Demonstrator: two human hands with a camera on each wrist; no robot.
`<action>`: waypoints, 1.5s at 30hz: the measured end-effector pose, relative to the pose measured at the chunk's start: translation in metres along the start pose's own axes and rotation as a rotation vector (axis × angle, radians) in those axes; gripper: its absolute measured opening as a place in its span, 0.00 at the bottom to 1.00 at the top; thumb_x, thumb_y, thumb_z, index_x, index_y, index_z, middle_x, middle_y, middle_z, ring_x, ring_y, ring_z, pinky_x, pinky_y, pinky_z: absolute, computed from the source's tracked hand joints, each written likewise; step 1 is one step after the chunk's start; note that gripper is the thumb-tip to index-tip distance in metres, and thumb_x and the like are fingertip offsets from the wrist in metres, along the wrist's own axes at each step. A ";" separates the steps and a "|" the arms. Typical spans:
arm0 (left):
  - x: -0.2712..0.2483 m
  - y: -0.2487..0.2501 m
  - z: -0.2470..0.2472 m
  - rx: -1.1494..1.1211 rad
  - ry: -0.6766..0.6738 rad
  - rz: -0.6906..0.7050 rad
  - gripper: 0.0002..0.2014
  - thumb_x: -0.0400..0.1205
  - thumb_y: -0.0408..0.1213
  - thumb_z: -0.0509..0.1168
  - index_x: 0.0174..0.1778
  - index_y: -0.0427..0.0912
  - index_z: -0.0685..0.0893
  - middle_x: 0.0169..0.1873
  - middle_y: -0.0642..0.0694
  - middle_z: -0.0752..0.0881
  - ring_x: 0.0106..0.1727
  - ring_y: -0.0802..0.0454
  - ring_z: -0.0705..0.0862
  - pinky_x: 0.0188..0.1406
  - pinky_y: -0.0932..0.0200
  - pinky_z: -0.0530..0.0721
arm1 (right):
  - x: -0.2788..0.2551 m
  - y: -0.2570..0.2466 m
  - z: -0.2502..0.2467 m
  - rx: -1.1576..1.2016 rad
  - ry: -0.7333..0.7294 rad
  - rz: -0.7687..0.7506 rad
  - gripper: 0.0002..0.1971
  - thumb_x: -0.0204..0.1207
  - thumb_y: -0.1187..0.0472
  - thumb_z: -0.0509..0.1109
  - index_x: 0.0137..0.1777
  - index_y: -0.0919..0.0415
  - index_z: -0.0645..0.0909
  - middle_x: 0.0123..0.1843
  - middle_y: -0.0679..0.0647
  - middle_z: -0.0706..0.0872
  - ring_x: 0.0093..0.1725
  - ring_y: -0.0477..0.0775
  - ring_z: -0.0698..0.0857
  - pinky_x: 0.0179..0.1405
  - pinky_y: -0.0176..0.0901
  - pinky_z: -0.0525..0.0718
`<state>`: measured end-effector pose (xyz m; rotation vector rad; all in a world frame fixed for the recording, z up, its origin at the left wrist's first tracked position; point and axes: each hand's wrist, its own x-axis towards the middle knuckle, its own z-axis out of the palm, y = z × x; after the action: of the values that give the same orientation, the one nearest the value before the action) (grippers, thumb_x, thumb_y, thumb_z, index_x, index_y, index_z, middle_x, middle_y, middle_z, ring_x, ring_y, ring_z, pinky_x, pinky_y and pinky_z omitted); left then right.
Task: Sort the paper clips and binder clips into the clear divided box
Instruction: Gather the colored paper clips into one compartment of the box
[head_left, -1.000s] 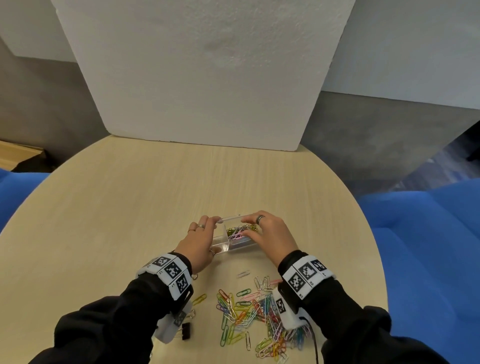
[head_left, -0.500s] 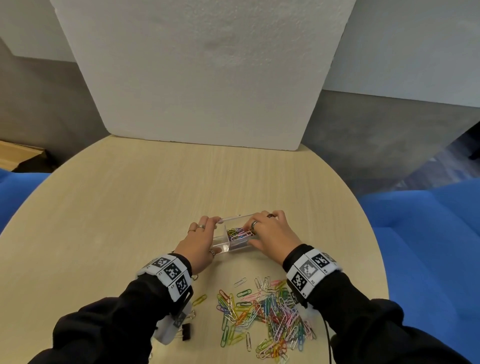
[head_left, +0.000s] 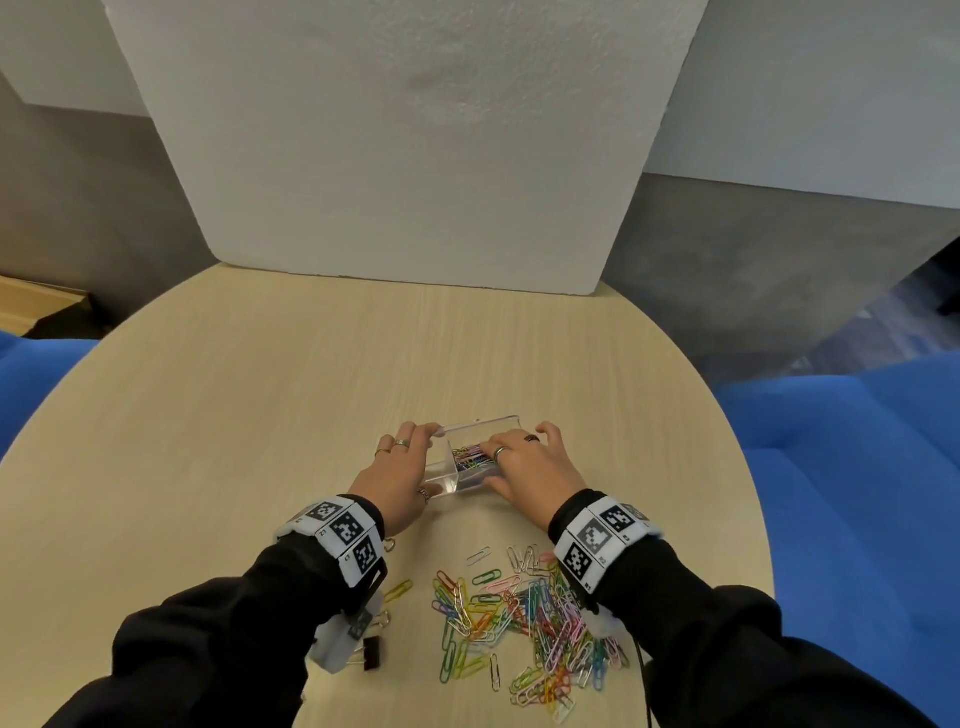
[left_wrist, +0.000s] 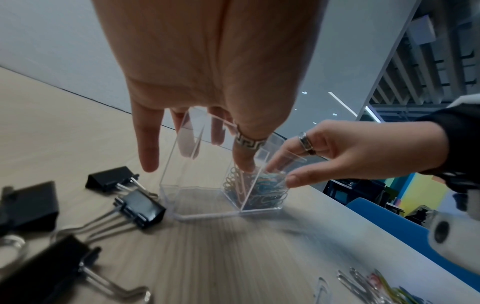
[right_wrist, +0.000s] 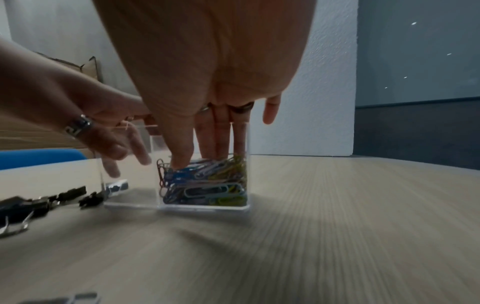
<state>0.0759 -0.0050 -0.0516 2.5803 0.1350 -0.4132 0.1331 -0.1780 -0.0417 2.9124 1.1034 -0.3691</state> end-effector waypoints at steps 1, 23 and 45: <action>0.001 0.001 -0.001 0.000 0.000 -0.002 0.32 0.80 0.38 0.64 0.76 0.49 0.55 0.69 0.48 0.65 0.69 0.46 0.66 0.59 0.49 0.80 | 0.001 -0.001 0.001 -0.007 -0.022 0.008 0.21 0.81 0.49 0.58 0.71 0.56 0.72 0.72 0.51 0.74 0.71 0.51 0.71 0.74 0.56 0.51; 0.002 0.001 -0.005 0.053 -0.024 -0.008 0.35 0.79 0.41 0.66 0.78 0.49 0.53 0.74 0.46 0.63 0.74 0.44 0.63 0.71 0.42 0.70 | -0.102 -0.026 0.056 0.017 -0.226 -0.281 0.30 0.80 0.40 0.38 0.64 0.45 0.79 0.69 0.41 0.79 0.71 0.49 0.76 0.65 0.55 0.77; -0.050 0.064 0.088 -0.006 -0.321 0.001 0.17 0.84 0.36 0.57 0.68 0.41 0.67 0.67 0.41 0.71 0.62 0.43 0.78 0.64 0.51 0.77 | -0.120 0.010 0.065 0.616 -0.135 0.504 0.14 0.85 0.63 0.50 0.65 0.59 0.72 0.63 0.55 0.72 0.55 0.50 0.79 0.61 0.35 0.75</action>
<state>0.0162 -0.1059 -0.0776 2.4699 0.0210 -0.8164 0.0385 -0.2695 -0.0791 3.4415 0.2233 -1.0101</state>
